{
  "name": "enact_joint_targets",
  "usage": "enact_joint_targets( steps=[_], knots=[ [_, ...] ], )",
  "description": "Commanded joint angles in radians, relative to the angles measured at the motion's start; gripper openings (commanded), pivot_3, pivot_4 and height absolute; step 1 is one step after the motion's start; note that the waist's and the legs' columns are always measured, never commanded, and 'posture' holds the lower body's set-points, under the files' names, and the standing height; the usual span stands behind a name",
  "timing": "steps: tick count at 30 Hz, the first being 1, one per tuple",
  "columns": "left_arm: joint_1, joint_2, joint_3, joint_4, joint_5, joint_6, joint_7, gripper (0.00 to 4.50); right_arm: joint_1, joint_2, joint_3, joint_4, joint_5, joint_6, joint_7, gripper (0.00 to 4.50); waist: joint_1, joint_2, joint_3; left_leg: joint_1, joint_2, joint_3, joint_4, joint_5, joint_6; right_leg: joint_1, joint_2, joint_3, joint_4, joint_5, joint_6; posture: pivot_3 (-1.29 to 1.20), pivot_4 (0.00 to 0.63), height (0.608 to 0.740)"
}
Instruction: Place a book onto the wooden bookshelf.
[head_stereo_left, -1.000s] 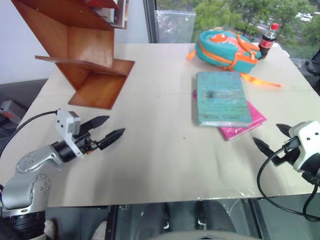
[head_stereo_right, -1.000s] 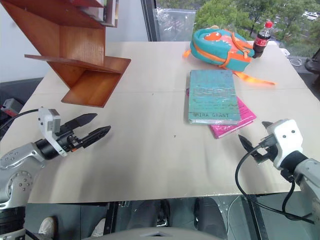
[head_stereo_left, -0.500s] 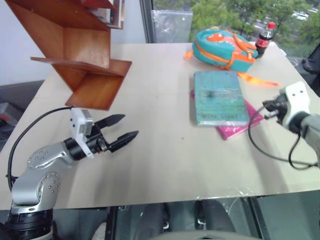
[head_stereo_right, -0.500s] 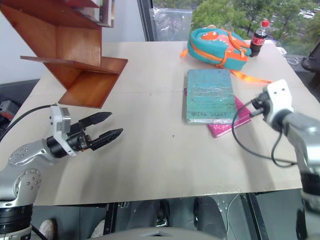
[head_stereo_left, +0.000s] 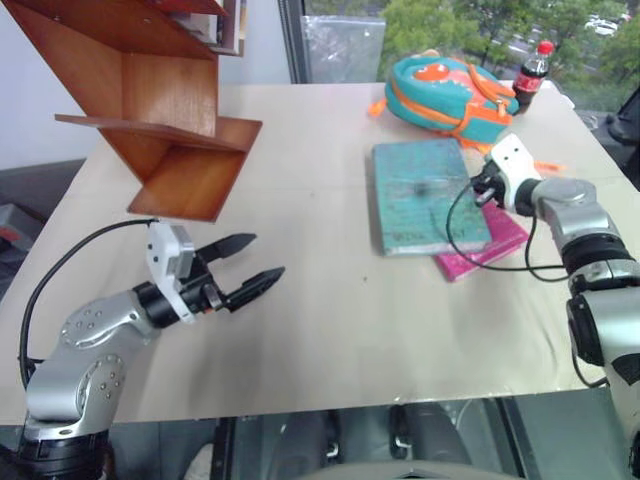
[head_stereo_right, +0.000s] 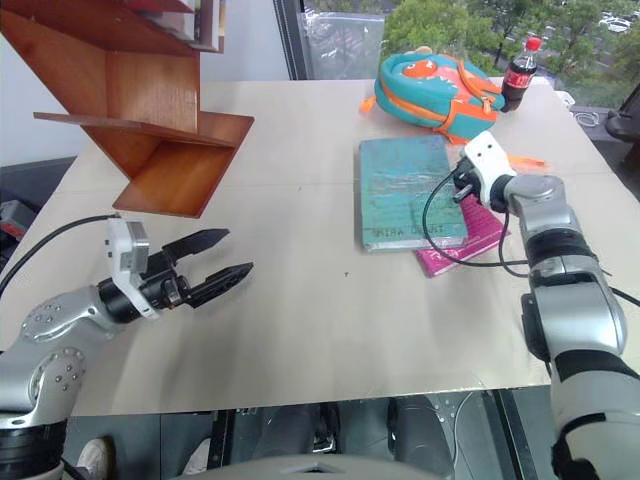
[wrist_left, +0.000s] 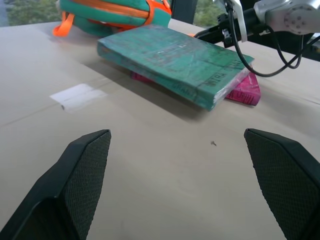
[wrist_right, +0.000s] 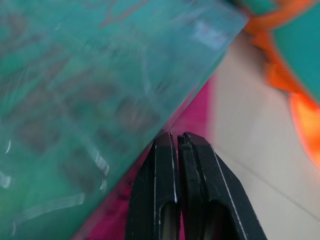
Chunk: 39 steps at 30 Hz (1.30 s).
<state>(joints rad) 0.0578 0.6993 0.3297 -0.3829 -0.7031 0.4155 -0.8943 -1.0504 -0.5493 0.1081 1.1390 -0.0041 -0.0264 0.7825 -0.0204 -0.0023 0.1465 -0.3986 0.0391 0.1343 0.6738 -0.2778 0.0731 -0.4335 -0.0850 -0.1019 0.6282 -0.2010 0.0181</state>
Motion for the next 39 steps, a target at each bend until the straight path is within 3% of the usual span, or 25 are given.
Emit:
enact_joint_targets(
  steps=[1,6,11,12,13,16,21,24,25,27,33,39],
  knots=[
    [0.023,0.002,0.051,-0.060,-0.025,-0.003,0.017,4.50,-0.021,-0.002,-0.028,0.009,0.001,-0.070,0.055,0.20,-0.001,0.001,0.001,0.000,0.000,0.000,0.000,0.000,0.000,0.000,0.000,0.000,0.000,0.000,0.000,0.00,0.150,0.740],
    [0.007,0.007,0.036,-0.053,-0.022,0.016,0.037,4.50,-0.004,-0.021,-0.044,0.010,-0.012,-0.097,0.011,0.20,-0.001,0.001,0.001,0.001,0.000,0.000,0.001,0.000,0.000,0.000,0.000,0.000,0.003,0.000,0.000,0.00,0.150,0.740],
    [-0.085,-0.015,-0.015,-0.012,-0.022,0.111,0.132,4.50,0.084,-0.133,-0.125,-0.136,0.044,-0.061,0.037,0.20,0.011,0.003,0.002,0.000,0.000,-0.001,0.005,0.000,0.000,0.001,-0.001,0.000,0.005,0.000,0.000,0.00,0.150,0.740],
    [-0.112,-0.019,-0.028,0.001,-0.033,0.146,0.150,4.50,0.138,-0.164,-0.152,-0.219,0.074,-0.033,0.066,0.73,0.014,0.003,0.002,0.000,-0.001,-0.001,0.005,0.000,0.000,0.001,-0.002,0.000,0.005,0.000,0.000,0.00,0.150,0.740],
    [-0.147,-0.021,-0.041,0.022,-0.056,0.204,0.169,4.50,0.230,-0.199,-0.187,-0.366,0.114,0.022,0.093,0.95,0.019,0.003,0.002,0.000,-0.001,-0.002,0.006,0.000,0.000,0.001,-0.002,0.000,0.005,0.000,0.000,0.00,0.150,0.740],
    [-0.259,-0.021,-0.074,0.103,-0.140,0.383,0.202,4.50,0.574,-0.281,-0.322,-0.896,0.253,0.241,0.121,2.29,0.033,0.002,0.002,-0.001,0.000,-0.006,0.006,0.000,0.000,0.003,-0.003,-0.001,0.006,-0.001,0.001,0.00,0.150,0.740],
    [-0.511,-0.070,-0.105,0.394,-0.217,0.634,0.237,4.50,1.104,-0.245,-0.593,-1.688,0.532,0.588,0.038,4.45,0.033,0.004,0.002,0.001,0.000,-0.005,0.007,0.000,-0.001,0.001,-0.002,0.001,0.013,-0.004,0.005,0.00,0.150,0.740],
    [-0.666,-0.135,-0.140,0.612,-0.191,0.672,0.224,4.50,1.290,-0.154,-0.646,-2.010,0.706,0.687,-0.088,4.45,0.012,0.001,0.005,0.005,0.000,-0.004,0.010,0.000,-0.001,0.002,0.001,0.003,0.013,-0.004,0.006,0.00,0.150,0.740],
    [-0.705,-0.153,-0.149,0.670,-0.179,0.673,0.219,4.50,1.319,-0.136,-0.644,-2.074,0.728,0.700,-0.125,4.45,0.021,-0.009,0.006,0.005,-0.002,-0.005,0.011,0.000,-0.001,0.002,-0.001,0.004,0.014,-0.004,0.007,0.00,0.150,0.740],
    [-0.797,-0.196,-0.172,0.811,-0.143,0.676,0.191,4.50,1.353,-0.112,-0.627,-2.163,0.758,0.718,-0.242,4.45,0.022,-0.010,0.006,0.005,-0.001,-0.012,0.013,0.001,-0.002,0.005,0.000,0.003,0.015,-0.004,0.005,0.00,0.150,0.740],
    [-1.047,-0.346,-0.208,1.234,0.009,0.557,0.125,4.50,1.356,-0.197,-0.484,-2.186,0.758,0.637,-0.489,4.45,0.026,-0.017,0.007,0.000,-0.003,-0.009,0.015,0.000,0.000,0.001,0.001,0.006,0.014,-0.004,0.002,0.00,0.150,0.740],
    [-1.193,-0.480,-0.201,1.507,0.132,0.385,0.103,4.50,1.301,-0.226,-0.361,-2.186,0.706,0.609,-0.647,4.45,0.038,-0.019,0.008,-0.003,-0.003,-0.010,0.014,-0.001,0.002,0.000,0.002,0.004,0.012,-0.002,0.002,0.00,0.150,0.740]
  ],
)
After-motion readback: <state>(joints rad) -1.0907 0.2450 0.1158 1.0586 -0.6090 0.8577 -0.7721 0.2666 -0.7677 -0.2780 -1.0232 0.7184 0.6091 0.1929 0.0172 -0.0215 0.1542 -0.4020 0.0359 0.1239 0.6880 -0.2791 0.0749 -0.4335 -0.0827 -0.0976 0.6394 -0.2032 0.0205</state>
